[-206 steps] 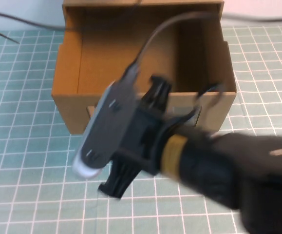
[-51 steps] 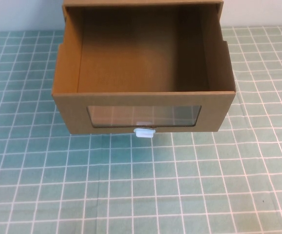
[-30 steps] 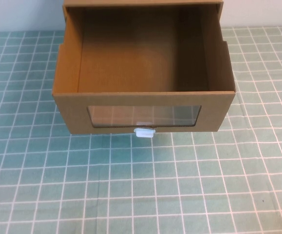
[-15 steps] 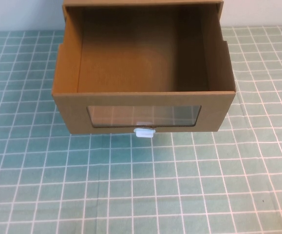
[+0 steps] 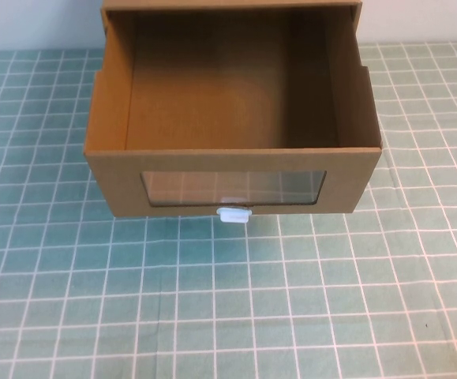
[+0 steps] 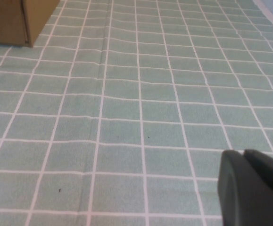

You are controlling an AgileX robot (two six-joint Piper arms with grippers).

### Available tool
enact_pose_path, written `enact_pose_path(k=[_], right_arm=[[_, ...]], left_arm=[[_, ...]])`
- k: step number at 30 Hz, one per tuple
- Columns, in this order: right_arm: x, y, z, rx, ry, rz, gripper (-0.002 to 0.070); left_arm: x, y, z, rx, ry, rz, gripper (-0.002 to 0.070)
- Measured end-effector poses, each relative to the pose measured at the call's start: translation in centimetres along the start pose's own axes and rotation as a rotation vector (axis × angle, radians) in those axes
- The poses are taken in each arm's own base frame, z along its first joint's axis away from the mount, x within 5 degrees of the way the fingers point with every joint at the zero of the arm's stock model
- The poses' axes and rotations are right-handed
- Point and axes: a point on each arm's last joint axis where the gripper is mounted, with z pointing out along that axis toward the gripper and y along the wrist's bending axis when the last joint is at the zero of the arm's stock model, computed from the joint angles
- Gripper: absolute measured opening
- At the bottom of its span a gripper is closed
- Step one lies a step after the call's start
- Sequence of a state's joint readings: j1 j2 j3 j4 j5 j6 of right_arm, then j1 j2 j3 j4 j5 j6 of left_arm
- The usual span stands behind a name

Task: Open the shoe box
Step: 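Pull the top drawer of the cardboard box fully open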

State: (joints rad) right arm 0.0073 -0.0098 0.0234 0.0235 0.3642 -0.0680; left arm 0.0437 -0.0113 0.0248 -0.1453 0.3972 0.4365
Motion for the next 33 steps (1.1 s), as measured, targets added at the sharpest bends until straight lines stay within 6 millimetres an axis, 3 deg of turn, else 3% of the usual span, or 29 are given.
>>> enact_pose_path(k=[7, 17, 33], right_arm=[[0.0, 0.0, 0.0, 0.0, 0.0, 0.0, -0.0013], [0.0, 0.0, 0.0, 0.0, 0.0, 0.0, -0.0013], [-0.01, 0.0, -0.01, 0.0, -0.002, 0.0, -0.0013]], left_arm=[[-0.19, -0.07, -0.01, 0.017, -0.023, -0.003, -0.0005], [-0.33, -0.53, -0.07, 0.156, -0.043, -0.229, -0.0005], [-0.27, -0.49, -0.06, 0.153, -0.036, -0.248, -0.0005]])
